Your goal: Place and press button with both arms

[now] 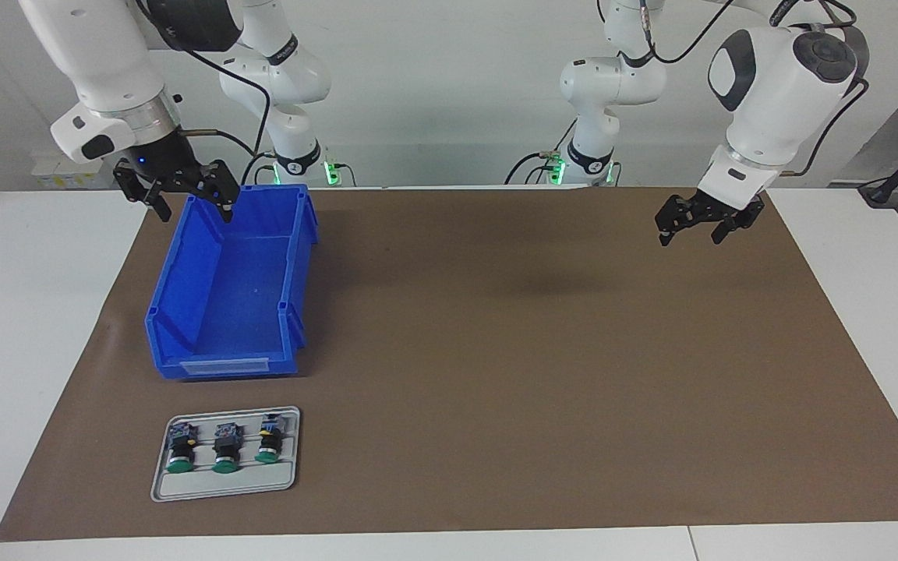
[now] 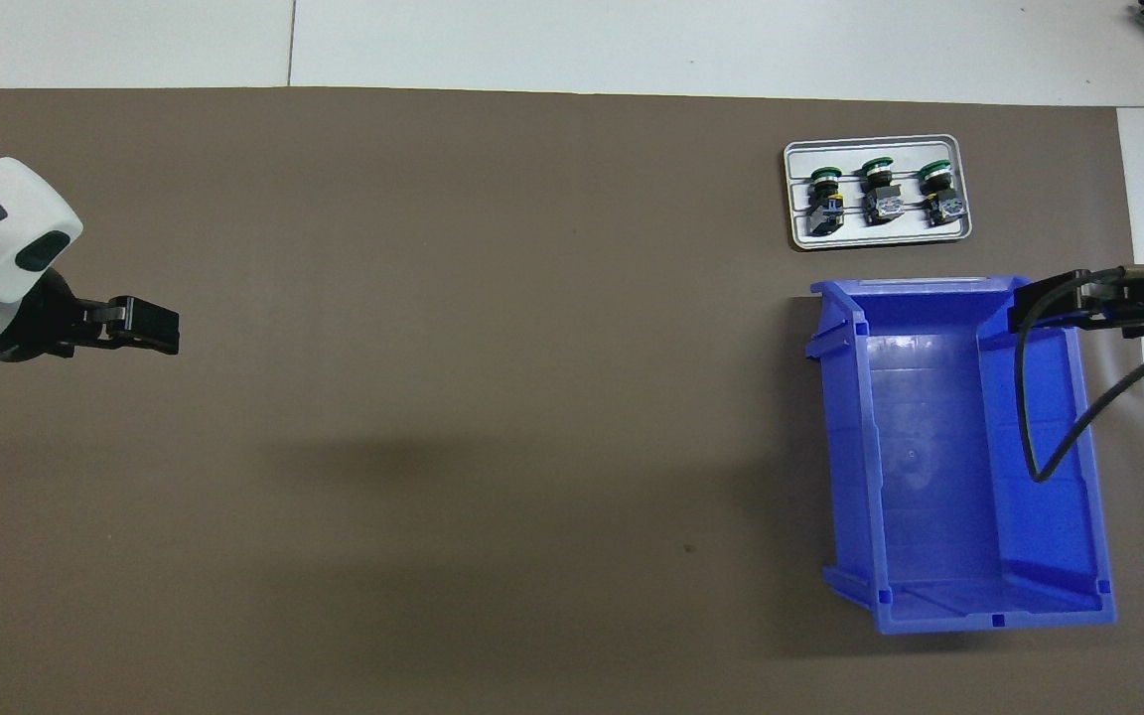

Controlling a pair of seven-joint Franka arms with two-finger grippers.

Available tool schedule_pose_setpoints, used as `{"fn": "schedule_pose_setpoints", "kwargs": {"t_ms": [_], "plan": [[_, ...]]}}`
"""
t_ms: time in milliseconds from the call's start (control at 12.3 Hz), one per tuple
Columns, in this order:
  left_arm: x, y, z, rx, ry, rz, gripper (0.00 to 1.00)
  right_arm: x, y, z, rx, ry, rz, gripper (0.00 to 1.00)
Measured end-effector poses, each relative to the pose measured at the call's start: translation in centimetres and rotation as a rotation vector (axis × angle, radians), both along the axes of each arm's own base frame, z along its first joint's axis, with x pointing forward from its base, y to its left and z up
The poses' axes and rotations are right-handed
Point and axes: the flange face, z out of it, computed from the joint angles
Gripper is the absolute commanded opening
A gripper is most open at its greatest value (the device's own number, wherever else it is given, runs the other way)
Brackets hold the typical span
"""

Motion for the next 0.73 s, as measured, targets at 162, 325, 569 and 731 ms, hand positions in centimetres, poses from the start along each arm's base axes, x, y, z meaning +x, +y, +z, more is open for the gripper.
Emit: {"fn": "schedule_pose_setpoints", "kwargs": {"t_ms": [162, 325, 569, 731], "plan": [[0.00, 0.00, 0.00, 0.000, 0.000, 0.000, 1.00, 0.00, 0.00, 0.00, 0.000, 0.000, 0.000, 1.00], [0.00, 0.00, 0.00, 0.000, 0.000, 0.000, 1.00, 0.00, -0.05, 0.00, 0.000, 0.000, -0.001, 1.00], [0.00, 0.00, 0.00, 0.000, 0.000, 0.000, 1.00, -0.01, -0.10, -0.01, 0.000, 0.001, -0.001, 0.99], [0.00, 0.00, 0.00, 0.000, 0.000, 0.000, 1.00, 0.17, -0.12, 0.05, 0.000, -0.012, -0.002, 0.97]]}}
